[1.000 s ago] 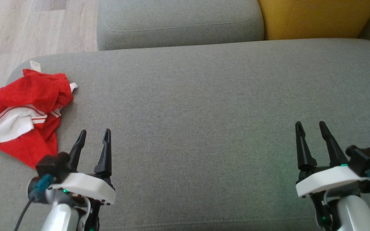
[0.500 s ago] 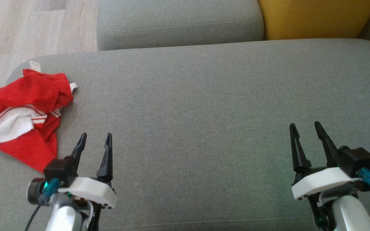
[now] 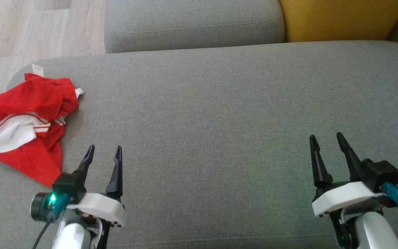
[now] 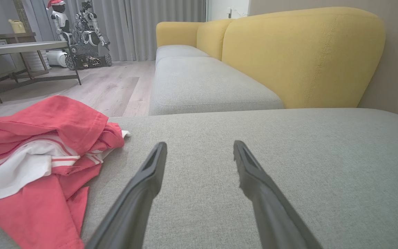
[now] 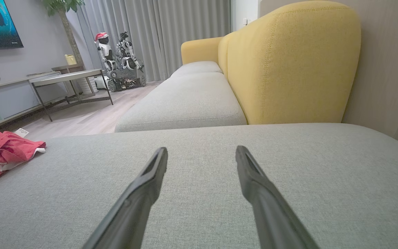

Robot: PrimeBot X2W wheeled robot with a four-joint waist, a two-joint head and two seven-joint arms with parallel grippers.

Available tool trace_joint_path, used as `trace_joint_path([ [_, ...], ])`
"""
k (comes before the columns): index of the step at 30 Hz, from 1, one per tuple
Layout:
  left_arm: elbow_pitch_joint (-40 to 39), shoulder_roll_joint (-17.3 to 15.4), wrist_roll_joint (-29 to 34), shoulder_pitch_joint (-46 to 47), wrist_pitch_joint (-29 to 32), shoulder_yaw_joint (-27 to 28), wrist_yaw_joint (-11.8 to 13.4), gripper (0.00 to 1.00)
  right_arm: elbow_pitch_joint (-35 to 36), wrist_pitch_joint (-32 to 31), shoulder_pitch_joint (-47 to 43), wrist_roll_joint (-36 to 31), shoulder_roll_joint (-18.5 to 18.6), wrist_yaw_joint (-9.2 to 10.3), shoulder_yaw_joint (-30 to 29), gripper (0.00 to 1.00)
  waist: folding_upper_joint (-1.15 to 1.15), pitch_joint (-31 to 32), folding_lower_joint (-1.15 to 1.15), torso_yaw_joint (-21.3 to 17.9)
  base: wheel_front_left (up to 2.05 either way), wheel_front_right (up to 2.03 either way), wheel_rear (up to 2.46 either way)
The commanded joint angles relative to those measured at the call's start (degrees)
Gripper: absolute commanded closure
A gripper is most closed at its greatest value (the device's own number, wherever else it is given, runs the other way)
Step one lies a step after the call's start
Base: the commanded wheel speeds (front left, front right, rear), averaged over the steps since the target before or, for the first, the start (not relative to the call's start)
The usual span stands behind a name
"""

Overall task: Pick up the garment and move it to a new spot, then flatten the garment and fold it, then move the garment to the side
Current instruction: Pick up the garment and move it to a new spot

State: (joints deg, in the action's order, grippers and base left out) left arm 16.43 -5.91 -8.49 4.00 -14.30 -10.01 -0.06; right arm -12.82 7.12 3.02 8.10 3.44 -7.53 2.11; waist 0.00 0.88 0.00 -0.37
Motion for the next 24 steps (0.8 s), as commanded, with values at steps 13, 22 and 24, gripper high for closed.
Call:
trace_joint_path([
  [13, -1.5, 0.0, 0.8, 3.8, -0.7, 2.8, -0.6, 0.0, 1.7, 0.3, 3.0, 0.4, -0.2, 0.04, 0.7, 0.0, 0.0, -0.2, 0.0, 0.5, 0.0, 0.0, 0.0],
  [22, -1.7, 0.2, 0.7, 5.2, -0.7, 4.1, -0.5, 0.0, 4.6, -0.6, 2.6, -0.3, -0.3, 0.04, 0.6, 0.0, 0.0, -1.1, 0.0, 6.7, 0.0, 0.0, 0.0],
  [24, -1.7, 0.0, 0.7, 5.5, -0.7, 4.7, -0.5, 0.0, 5.6, -0.9, 2.5, -0.5, -0.3, 0.04, 0.8, 0.0, 0.0, -1.3, 0.0, 8.9, 0.0, 0.0, 0.0],
])
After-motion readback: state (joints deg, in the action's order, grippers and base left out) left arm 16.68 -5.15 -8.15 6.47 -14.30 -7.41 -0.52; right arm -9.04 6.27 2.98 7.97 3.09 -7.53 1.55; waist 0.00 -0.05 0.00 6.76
